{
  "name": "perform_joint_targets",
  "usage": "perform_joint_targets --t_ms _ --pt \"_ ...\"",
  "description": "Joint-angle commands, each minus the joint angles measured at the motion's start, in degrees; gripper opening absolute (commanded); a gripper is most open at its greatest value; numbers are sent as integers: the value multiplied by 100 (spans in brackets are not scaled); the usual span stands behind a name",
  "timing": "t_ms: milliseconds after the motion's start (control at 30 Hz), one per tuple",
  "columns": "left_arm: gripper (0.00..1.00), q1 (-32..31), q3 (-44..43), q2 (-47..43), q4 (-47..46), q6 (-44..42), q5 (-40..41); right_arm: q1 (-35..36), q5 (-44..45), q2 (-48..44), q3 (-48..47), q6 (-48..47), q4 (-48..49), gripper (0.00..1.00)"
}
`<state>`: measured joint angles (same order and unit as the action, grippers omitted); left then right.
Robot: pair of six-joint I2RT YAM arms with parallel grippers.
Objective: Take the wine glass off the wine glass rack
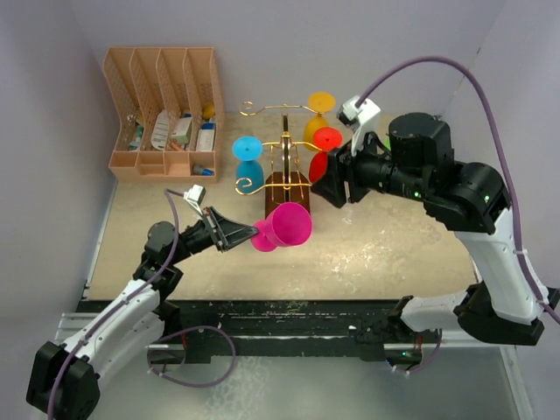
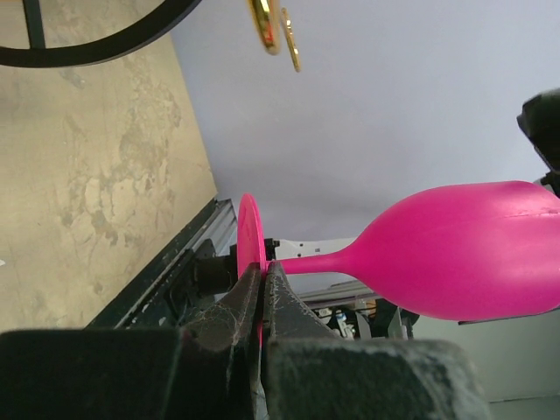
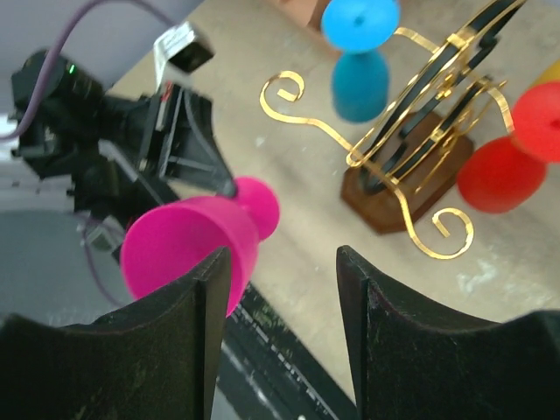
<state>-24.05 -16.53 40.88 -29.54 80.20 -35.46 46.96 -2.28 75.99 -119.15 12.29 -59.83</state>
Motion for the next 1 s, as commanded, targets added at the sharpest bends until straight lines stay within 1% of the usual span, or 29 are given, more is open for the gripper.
perform_joint_targets --t_ms 0,133,433,667,733,800,900,967 --pt "0 10 -30 237 -593 -190 -104 6 -767 -319 756 69 120 55" --pt "0 10 -133 489 -730 -234 -141 6 -991 -506 1139 66 229 54" --pt "0 13 -241 747 -1016 -142 -189 6 -961 -553 1712 51 356 51" --pt "0 11 -279 707 -1051 -59 -206 24 -1007 -422 1974 122 576 46" --pt "0 10 -304 698 -1000 -85 -211 39 -1058 -382 2016 148 645 43" --pt "0 10 -336 719 -974 -100 -223 57 -1040 -330 2028 182 664 34" --pt "0 12 -388 742 -951 -123 -258 59 -830 -283 2007 304 671 0" --pt "0 13 -448 731 -873 -155 -281 59 -611 -329 1948 396 678 0"
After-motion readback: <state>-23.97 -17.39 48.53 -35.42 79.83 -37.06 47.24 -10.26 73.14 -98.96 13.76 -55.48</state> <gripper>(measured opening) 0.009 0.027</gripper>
